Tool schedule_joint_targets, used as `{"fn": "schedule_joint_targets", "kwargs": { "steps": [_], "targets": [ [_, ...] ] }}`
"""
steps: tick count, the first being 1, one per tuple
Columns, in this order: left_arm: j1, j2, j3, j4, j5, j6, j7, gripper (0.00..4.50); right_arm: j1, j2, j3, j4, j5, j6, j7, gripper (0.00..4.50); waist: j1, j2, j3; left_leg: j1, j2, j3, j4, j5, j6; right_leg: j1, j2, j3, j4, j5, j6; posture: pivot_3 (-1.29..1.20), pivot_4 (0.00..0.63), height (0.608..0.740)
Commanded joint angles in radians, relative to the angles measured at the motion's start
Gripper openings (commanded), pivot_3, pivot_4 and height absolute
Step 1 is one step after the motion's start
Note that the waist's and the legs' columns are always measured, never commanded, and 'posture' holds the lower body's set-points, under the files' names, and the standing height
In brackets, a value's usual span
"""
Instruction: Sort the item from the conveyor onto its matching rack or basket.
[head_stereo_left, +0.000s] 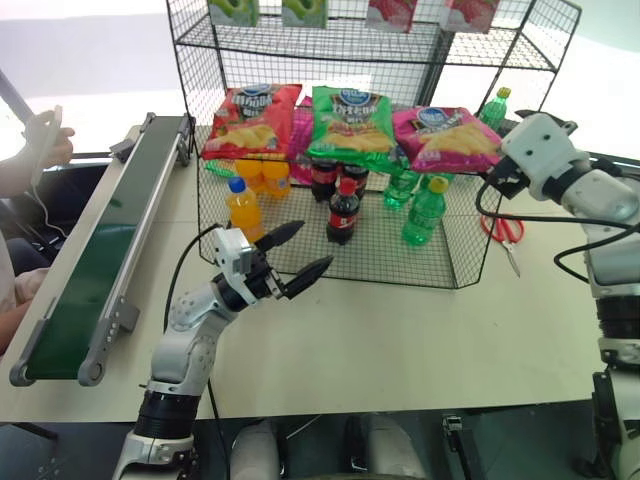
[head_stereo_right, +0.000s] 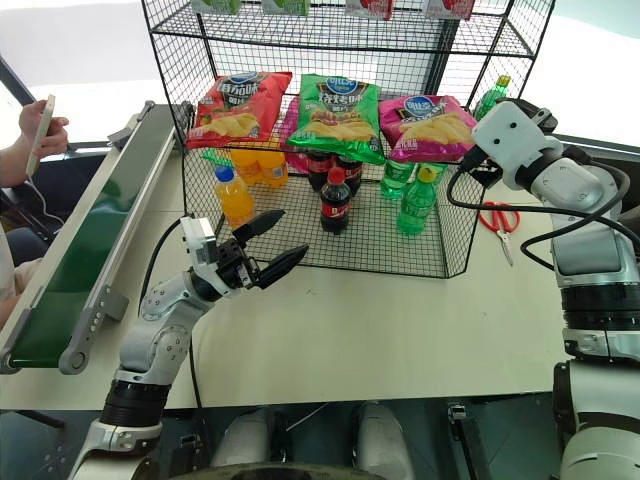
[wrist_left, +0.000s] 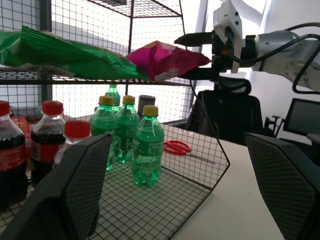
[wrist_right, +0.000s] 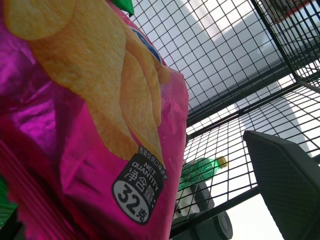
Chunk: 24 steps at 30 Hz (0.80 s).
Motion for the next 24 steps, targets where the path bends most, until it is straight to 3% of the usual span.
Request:
{"fn": "schedule_joint_targets", "kwargs": {
  "steps": [1, 3, 4, 10, 14, 19, 24],
  "targets": [
    [0.000, 0.005, -0.001, -0.023, 0.006, -0.022, -0.001, 4.50, 0.006, -0.013, -0.042, -0.057, 0.041, -0.030, 0.024, 4.20, 0.000, 0.000, 0.000, 0.000, 0.000, 0.000, 0.000, 0.000, 0.000, 0.000, 0.000, 0.000, 0.000, 0.000, 0.000, 0.00, 0.150, 0.726],
    [0.004, 0.007, -0.001, -0.026, 0.006, -0.023, -0.001, 4.50, 0.011, -0.021, -0.043, -0.057, 0.040, -0.052, 0.028, 3.73, 0.000, 0.001, 0.000, 0.000, 0.000, 0.000, 0.000, 0.000, 0.000, 0.000, 0.000, 0.000, 0.000, 0.000, 0.000, 0.00, 0.150, 0.726],
    [0.006, 0.008, -0.001, -0.027, 0.006, -0.023, -0.001, 4.50, 0.016, -0.027, -0.038, -0.055, 0.036, -0.068, 0.033, 3.29, 0.000, 0.001, 0.000, 0.000, 0.000, 0.000, 0.000, 0.000, 0.000, 0.000, 0.000, 0.000, 0.000, 0.000, 0.000, 0.00, 0.150, 0.726],
    [0.005, 0.008, -0.007, -0.026, 0.010, -0.026, -0.001, 4.50, 0.032, -0.026, -0.025, -0.045, 0.012, -0.129, 0.018, 0.20, 0.000, 0.001, 0.000, 0.000, 0.000, 0.000, 0.000, 0.000, 0.000, 0.000, 0.000, 0.000, 0.000, 0.000, 0.000, 0.00, 0.150, 0.726],
    [0.008, 0.007, -0.011, -0.030, 0.008, -0.020, -0.004, 4.50, 0.034, -0.024, -0.026, -0.047, 0.001, -0.134, 0.009, 0.06, 0.000, 0.001, 0.000, 0.000, 0.000, 0.000, 0.000, 0.000, 0.000, 0.000, 0.000, 0.000, 0.000, 0.000, 0.000, 0.00, 0.150, 0.726],
    [0.014, 0.004, -0.020, -0.036, 0.012, -0.020, -0.002, 4.50, -0.036, -0.050, 0.016, 0.060, -0.143, -0.202, -0.103, 0.06, -0.001, 0.001, 0.001, 0.000, 0.000, 0.001, 0.000, 0.001, -0.001, 0.000, 0.000, 0.000, 0.000, 0.000, 0.000, 0.00, 0.150, 0.726],
    [0.011, 0.002, -0.023, -0.039, 0.015, -0.021, 0.000, 4.50, -0.110, -0.026, 0.068, 0.196, -0.194, -0.284, -0.146, 0.06, -0.003, 0.001, 0.001, 0.000, 0.000, 0.001, 0.000, 0.001, -0.002, -0.001, 0.000, 0.000, 0.000, 0.000, 0.000, 0.00, 0.150, 0.726]
  ]
}}
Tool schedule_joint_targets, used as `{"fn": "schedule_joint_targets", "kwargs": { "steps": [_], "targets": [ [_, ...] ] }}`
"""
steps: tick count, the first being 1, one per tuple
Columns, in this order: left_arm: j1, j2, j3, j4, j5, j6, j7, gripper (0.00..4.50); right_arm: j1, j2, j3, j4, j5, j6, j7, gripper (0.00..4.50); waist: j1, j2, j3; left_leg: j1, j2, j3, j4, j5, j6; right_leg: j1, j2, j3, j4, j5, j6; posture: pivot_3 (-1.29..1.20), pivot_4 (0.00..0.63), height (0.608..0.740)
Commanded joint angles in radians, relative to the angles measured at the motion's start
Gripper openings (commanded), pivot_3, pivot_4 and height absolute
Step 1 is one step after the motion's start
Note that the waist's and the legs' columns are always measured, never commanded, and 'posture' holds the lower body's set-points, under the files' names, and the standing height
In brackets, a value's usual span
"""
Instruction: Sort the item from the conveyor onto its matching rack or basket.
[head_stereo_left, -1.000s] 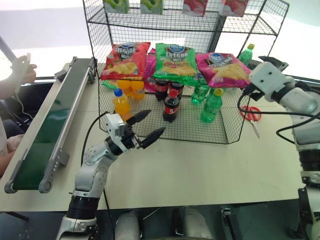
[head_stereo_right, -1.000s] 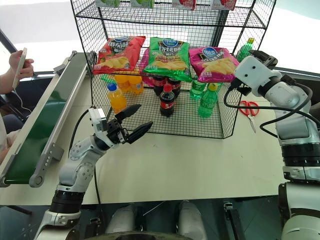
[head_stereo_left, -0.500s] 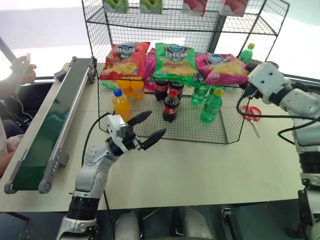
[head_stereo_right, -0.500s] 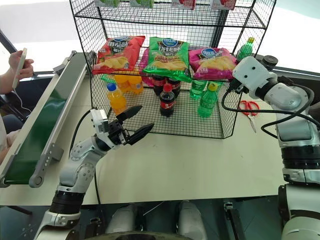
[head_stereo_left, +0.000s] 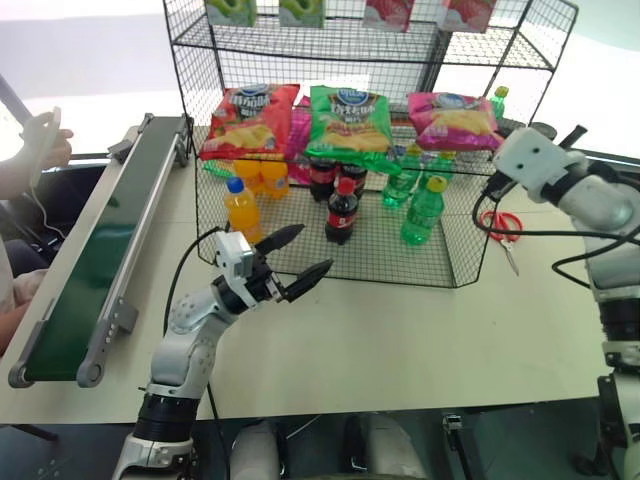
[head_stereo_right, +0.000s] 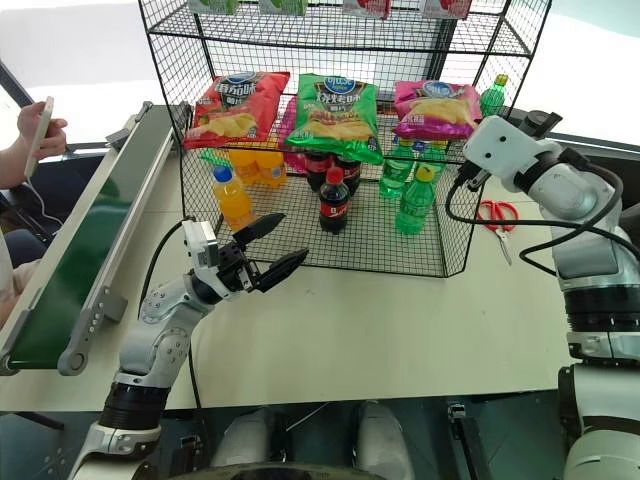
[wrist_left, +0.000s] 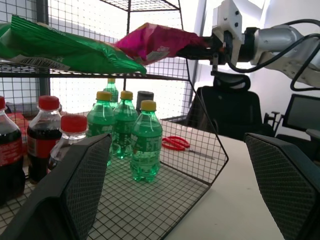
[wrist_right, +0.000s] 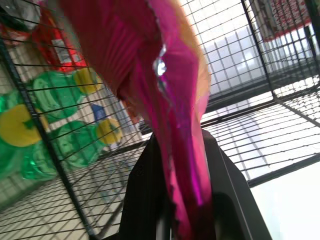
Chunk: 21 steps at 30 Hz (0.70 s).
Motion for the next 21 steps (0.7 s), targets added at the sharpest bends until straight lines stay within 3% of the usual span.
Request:
{"fn": "schedule_joint_targets", "kwargs": {
  "steps": [1, 6, 11, 15, 16, 21],
  "targets": [
    [-0.003, 0.002, -0.009, -0.038, 0.003, -0.014, 0.002, 4.50, -0.055, -0.004, 0.012, 0.066, -0.030, -0.067, -0.037, 0.06, 0.000, 0.000, 0.000, 0.000, 0.000, 0.000, 0.000, 0.000, 0.000, 0.000, 0.000, 0.000, 0.000, 0.000, 0.000, 0.00, 0.150, 0.726],
    [0.000, 0.007, -0.005, -0.044, 0.002, -0.014, 0.010, 4.50, -0.071, 0.004, 0.010, 0.111, -0.006, -0.095, -0.020, 0.06, 0.002, 0.000, 0.000, 0.000, 0.000, 0.000, 0.000, 0.000, 0.000, 0.000, 0.000, 0.000, 0.000, 0.000, 0.000, 0.00, 0.150, 0.726],
    [0.007, 0.008, -0.003, -0.047, 0.001, -0.013, 0.016, 4.50, -0.037, -0.033, -0.023, 0.080, 0.063, -0.077, 0.075, 2.17, 0.003, 0.000, 0.000, 0.000, 0.000, 0.000, 0.000, 0.000, 0.000, 0.000, 0.000, 0.000, 0.000, 0.000, 0.000, 0.00, 0.150, 0.726],
    [0.010, 0.004, -0.013, -0.042, 0.006, -0.018, 0.014, 4.50, -0.010, -0.072, -0.038, 0.044, 0.119, -0.064, 0.165, 4.17, 0.003, 0.000, 0.000, 0.000, 0.000, 0.000, 0.000, 0.000, 0.000, 0.000, 0.000, 0.000, 0.000, 0.000, 0.000, 0.00, 0.150, 0.726],
    [0.010, 0.003, -0.015, -0.041, 0.006, -0.019, 0.013, 4.50, -0.003, -0.081, -0.039, 0.034, 0.131, -0.060, 0.186, 4.46, 0.003, 0.000, 0.000, 0.000, 0.000, 0.000, 0.000, 0.000, 0.000, 0.000, 0.000, 0.000, 0.000, 0.000, 0.000, 0.00, 0.150, 0.726],
    [0.003, 0.001, -0.018, -0.033, 0.008, -0.019, 0.009, 4.50, 0.043, -0.089, -0.066, -0.023, 0.226, -0.025, 0.291, 4.46, 0.003, 0.000, 0.000, 0.000, 0.000, 0.000, 0.000, 0.000, 0.001, 0.001, 0.000, 0.000, 0.000, 0.000, 0.000, 0.00, 0.150, 0.726]
  ]
}}
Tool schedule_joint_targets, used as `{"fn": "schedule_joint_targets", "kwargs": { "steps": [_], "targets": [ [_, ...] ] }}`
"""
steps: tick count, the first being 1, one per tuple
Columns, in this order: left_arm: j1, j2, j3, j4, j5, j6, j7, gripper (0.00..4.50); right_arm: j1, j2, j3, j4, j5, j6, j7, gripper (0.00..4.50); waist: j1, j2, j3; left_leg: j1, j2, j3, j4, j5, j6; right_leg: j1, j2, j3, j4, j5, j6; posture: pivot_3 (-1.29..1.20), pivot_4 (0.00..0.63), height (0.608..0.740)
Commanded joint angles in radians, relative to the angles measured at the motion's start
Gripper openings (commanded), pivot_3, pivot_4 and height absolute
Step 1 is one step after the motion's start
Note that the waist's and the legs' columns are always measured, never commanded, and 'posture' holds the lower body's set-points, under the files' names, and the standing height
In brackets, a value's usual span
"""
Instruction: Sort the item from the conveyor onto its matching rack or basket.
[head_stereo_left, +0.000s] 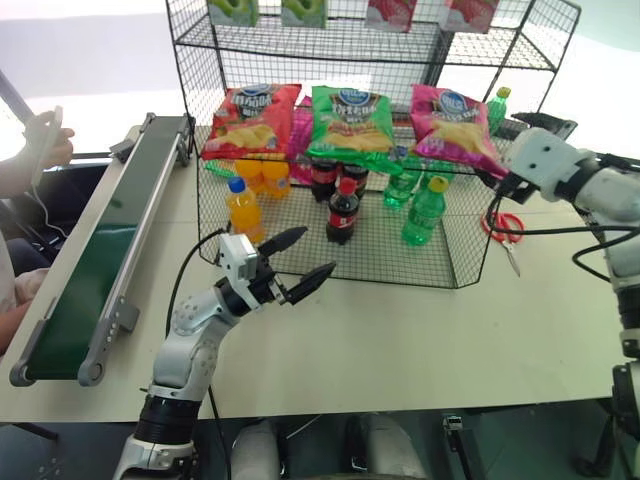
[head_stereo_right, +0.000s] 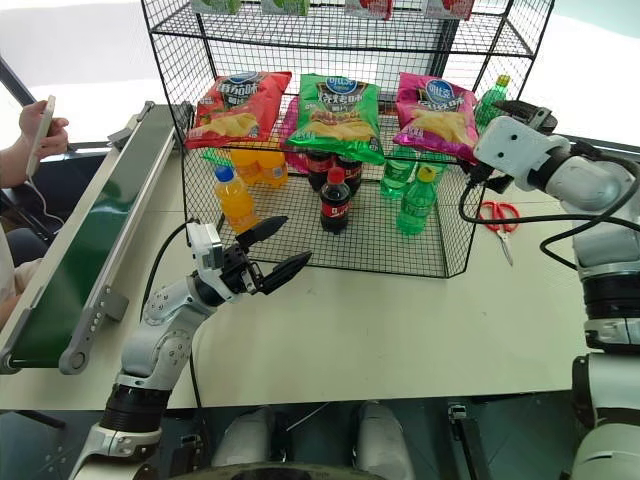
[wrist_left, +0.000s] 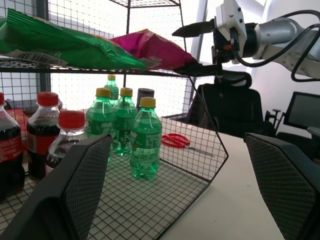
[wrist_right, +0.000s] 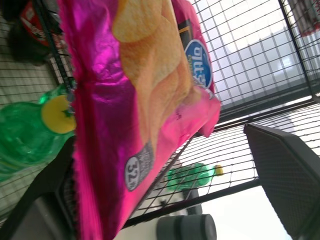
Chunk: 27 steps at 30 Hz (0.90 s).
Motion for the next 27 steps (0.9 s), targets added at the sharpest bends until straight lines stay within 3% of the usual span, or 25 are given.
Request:
{"fn": "schedule_joint_targets", "kwargs": {
  "steps": [1, 13, 16, 23, 27],
  "targets": [
    [-0.006, 0.001, -0.007, -0.026, 0.001, -0.019, -0.006, 4.50, 0.021, -0.019, -0.048, -0.072, 0.077, 0.013, 0.067, 4.46, -0.001, 0.000, 0.000, 0.000, 0.000, 0.000, 0.000, 0.000, 0.000, 0.000, 0.000, 0.000, 0.000, 0.000, 0.000, 0.00, 0.150, 0.726],
    [-0.014, 0.005, -0.004, -0.019, 0.009, -0.022, -0.012, 4.50, 0.042, 0.051, -0.063, -0.159, 0.111, 0.062, 0.003, 4.46, -0.001, 0.000, 0.000, 0.000, 0.000, 0.000, 0.000, 0.000, 0.001, 0.000, 0.000, 0.000, 0.000, 0.000, 0.000, 0.00, 0.150, 0.726],
    [-0.017, 0.007, -0.005, -0.017, 0.013, -0.025, -0.015, 4.50, 0.027, 0.077, -0.040, -0.134, 0.086, 0.047, -0.013, 3.64, -0.001, 0.000, 0.000, 0.000, 0.000, 0.000, 0.000, 0.000, 0.000, 0.000, 0.000, 0.000, 0.000, 0.000, 0.000, 0.00, 0.150, 0.726],
    [-0.009, 0.010, 0.000, -0.026, 0.016, -0.026, -0.011, 4.50, -0.011, 0.087, -0.022, -0.065, 0.028, -0.020, -0.044, 0.11, 0.001, 0.000, 0.000, 0.000, 0.000, 0.000, 0.000, 0.000, 0.000, 0.000, 0.000, 0.000, 0.000, 0.000, 0.000, 0.00, 0.150, 0.726],
    [-0.003, 0.009, -0.001, -0.031, 0.015, -0.026, -0.008, 4.50, -0.032, 0.070, -0.005, -0.031, -0.013, -0.089, -0.046, 0.02, 0.000, 0.000, 0.000, 0.000, 0.000, 0.000, 0.000, 0.000, 0.000, 0.000, 0.000, 0.000, 0.000, 0.000, 0.000, 0.00, 0.150, 0.726]
  ]
}}
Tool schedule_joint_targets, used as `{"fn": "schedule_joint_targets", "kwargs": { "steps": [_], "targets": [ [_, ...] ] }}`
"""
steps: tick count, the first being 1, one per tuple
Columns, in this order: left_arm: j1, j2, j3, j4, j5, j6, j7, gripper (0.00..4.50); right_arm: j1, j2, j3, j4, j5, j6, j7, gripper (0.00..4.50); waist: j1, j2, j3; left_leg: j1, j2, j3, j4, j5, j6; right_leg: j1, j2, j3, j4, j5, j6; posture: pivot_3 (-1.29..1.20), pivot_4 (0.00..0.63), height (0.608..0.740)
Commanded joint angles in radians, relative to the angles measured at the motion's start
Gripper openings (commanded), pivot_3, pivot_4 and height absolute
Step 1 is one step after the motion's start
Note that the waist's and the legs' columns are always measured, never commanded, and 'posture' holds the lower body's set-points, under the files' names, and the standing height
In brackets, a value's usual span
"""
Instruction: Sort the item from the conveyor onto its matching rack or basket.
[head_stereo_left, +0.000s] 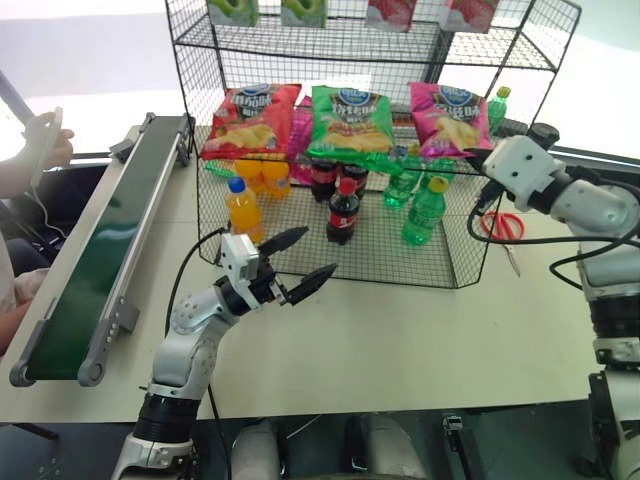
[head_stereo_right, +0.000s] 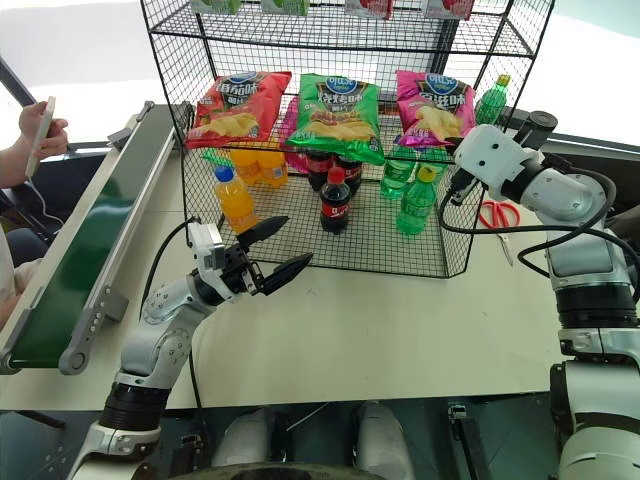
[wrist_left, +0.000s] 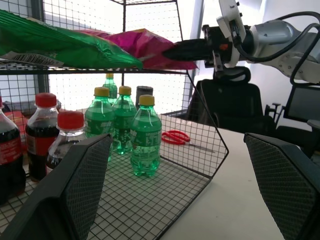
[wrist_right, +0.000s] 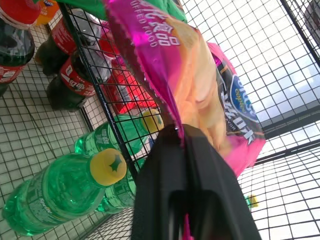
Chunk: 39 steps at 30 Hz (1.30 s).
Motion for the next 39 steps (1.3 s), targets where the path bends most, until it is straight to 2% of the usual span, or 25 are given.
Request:
{"fn": "schedule_joint_targets", "kwargs": {
  "steps": [1, 7, 14, 17, 22, 23, 25, 31, 34, 35, 39],
  "targets": [
    [0.003, 0.000, 0.000, -0.032, -0.005, -0.018, 0.003, 4.50, -0.045, -0.037, 0.002, 0.021, -0.048, -0.082, -0.021, 0.02, 0.000, 0.000, 0.000, 0.000, 0.000, 0.000, 0.000, 0.000, 0.000, 0.000, 0.000, 0.000, 0.000, 0.000, 0.000, 0.00, 0.150, 0.726],
    [0.002, -0.003, -0.004, -0.031, -0.003, -0.021, 0.003, 4.50, -0.084, -0.054, 0.041, 0.134, -0.159, -0.220, -0.096, 0.02, -0.001, 0.000, 0.000, 0.000, 0.000, 0.000, 0.000, 0.000, 0.000, 0.000, 0.000, 0.000, 0.000, 0.000, 0.000, 0.00, 0.150, 0.726],
    [-0.004, -0.003, -0.004, -0.023, -0.001, -0.025, -0.001, 4.50, -0.108, -0.059, 0.043, 0.195, -0.191, -0.272, -0.136, 0.02, -0.001, 0.000, 0.000, 0.000, 0.000, 0.001, 0.000, 0.000, -0.001, 0.000, 0.000, 0.000, 0.000, 0.000, 0.000, 0.00, 0.150, 0.726],
    [-0.004, -0.003, -0.005, -0.021, -0.001, -0.028, -0.004, 4.50, -0.081, -0.061, 0.016, 0.168, -0.118, -0.250, -0.078, 0.90, 0.000, 0.000, 0.000, 0.000, 0.000, 0.001, 0.000, 0.000, -0.001, 0.000, 0.000, 0.000, 0.000, 0.000, 0.000, 0.00, 0.150, 0.726],
    [0.000, 0.001, 0.001, -0.018, -0.003, -0.028, -0.001, 4.50, 0.007, -0.077, -0.045, 0.035, 0.014, -0.163, 0.005, 3.35, 0.001, 0.000, 0.000, 0.000, 0.000, 0.000, 0.000, 0.000, -0.001, 0.000, 0.000, 0.000, 0.000, 0.000, 0.000, 0.00, 0.150, 0.726],
    [0.002, 0.003, 0.002, -0.019, -0.004, -0.028, -0.001, 4.50, 0.023, -0.079, -0.056, 0.008, 0.035, -0.144, 0.017, 3.35, 0.001, 0.000, 0.000, 0.000, 0.000, 0.000, 0.000, 0.000, -0.001, 0.000, 0.000, 0.000, 0.000, 0.000, 0.000, 0.00, 0.150, 0.726],
    [0.015, 0.029, 0.011, -0.040, -0.008, -0.017, -0.009, 4.50, 0.120, -0.075, -0.106, -0.164, 0.231, 0.005, 0.126, 3.35, 0.002, 0.000, 0.000, 0.000, 0.000, 0.000, 0.000, 0.000, 0.000, 0.000, 0.000, 0.000, 0.000, 0.000, 0.000, 0.00, 0.150, 0.726],
    [0.018, 0.182, 0.118, -0.098, -0.065, 0.100, 0.003, 4.50, 0.349, -0.037, -0.281, -0.595, 0.661, 0.361, 0.150, 3.35, 0.000, 0.000, 0.000, 0.000, 0.003, -0.002, 0.000, -0.003, 0.005, 0.000, 0.000, -0.001, 0.000, 0.000, 0.000, 0.00, 0.150, 0.726],
    [0.045, 0.289, 0.190, -0.126, -0.050, 0.138, 0.014, 4.50, 0.551, -0.031, -0.311, -0.760, 0.746, 0.453, 0.175, 3.35, 0.003, -0.002, -0.001, 0.001, 0.003, -0.003, -0.001, -0.003, 0.006, 0.001, 0.000, -0.001, 0.000, 0.000, -0.001, 0.00, 0.150, 0.726],
    [0.056, 0.330, 0.209, -0.128, -0.078, 0.203, 0.010, 4.50, 0.613, -0.037, -0.328, -0.785, 0.754, 0.456, 0.207, 3.35, 0.004, -0.002, -0.001, 0.001, 0.004, -0.004, -0.001, -0.004, 0.006, 0.002, 0.000, -0.001, 0.000, 0.000, -0.001, 0.00, 0.150, 0.726],
    [0.113, 0.449, 0.288, -0.093, -0.092, 0.246, -0.045, 4.50, 0.775, -0.042, -0.435, -0.773, 0.786, 0.457, 0.296, 3.35, 0.005, 0.000, 0.000, 0.000, 0.002, -0.002, 0.000, -0.005, 0.009, 0.001, -0.001, 0.000, -0.002, 0.000, -0.001, 0.00, 0.150, 0.726]
  ]
}}
